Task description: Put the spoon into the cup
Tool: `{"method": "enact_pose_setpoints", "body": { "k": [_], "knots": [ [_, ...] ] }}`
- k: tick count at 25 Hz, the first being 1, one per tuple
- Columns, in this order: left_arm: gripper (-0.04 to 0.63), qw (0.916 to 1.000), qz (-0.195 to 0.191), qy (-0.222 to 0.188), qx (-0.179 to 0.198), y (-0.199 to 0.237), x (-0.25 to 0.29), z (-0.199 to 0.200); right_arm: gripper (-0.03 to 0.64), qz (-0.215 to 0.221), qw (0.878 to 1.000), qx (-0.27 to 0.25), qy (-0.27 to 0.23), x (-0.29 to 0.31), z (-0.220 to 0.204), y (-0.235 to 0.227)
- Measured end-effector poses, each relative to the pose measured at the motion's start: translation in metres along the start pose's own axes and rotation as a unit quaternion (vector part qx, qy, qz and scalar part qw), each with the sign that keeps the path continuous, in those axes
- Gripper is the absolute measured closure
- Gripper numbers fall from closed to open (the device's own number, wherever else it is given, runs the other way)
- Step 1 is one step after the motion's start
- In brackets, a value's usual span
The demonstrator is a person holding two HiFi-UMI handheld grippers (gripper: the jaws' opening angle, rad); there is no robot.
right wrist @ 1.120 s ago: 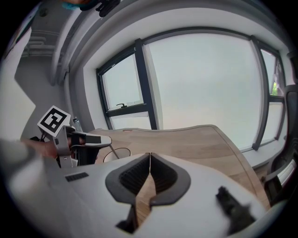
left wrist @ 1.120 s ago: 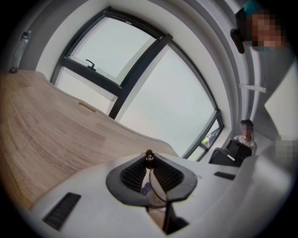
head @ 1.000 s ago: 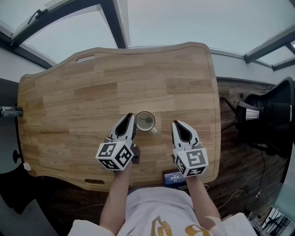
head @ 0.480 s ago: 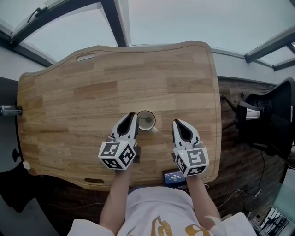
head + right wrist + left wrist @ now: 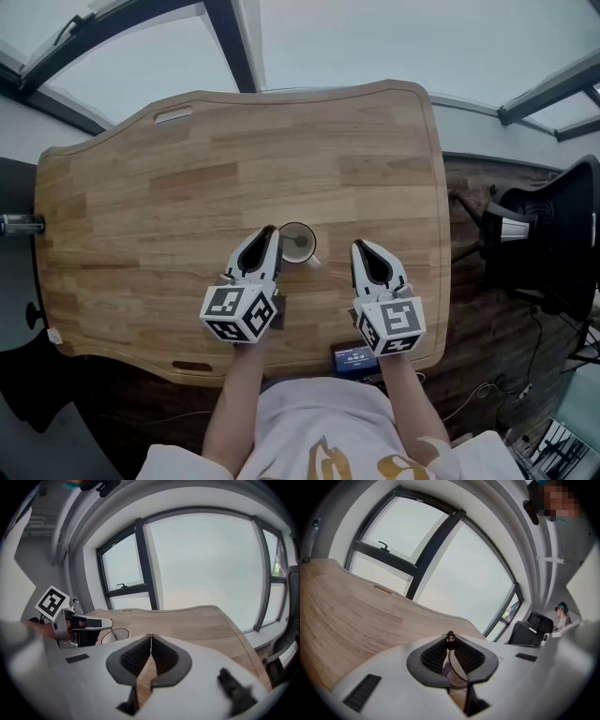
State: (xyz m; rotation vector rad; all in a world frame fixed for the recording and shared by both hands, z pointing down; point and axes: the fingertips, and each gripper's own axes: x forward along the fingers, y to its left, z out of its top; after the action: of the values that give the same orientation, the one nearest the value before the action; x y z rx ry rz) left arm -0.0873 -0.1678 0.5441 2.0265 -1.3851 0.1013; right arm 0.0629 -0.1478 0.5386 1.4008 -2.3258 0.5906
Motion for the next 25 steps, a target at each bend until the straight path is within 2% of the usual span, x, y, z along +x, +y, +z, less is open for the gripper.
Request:
{"method": "enact_pose_setpoints", "body": {
  "k": [14, 18, 25],
  "knots": [
    [0.541, 0.9999, -0.001, -0.004, -0.01, 0.0, -0.002, 0.001, 0.584, 0.001, 1.0, -0.002, -0.004, -0.003, 0.003, 0.0],
    [0.507, 0.9999, 0.004, -0.011, -0.012, 0.001, -0.003, 0.002, 0.584, 0.0, 1.0, -0.004, -0.009, -0.005, 0.005, -0.001],
    [0.485, 0.9991, 0.026, -0.034, 0.001, 0.003, -0.015, 0.015, 0.584, -0.001, 1.0, -0.008, -0.019, -0.013, 0.014, 0.003]
  ]
}}
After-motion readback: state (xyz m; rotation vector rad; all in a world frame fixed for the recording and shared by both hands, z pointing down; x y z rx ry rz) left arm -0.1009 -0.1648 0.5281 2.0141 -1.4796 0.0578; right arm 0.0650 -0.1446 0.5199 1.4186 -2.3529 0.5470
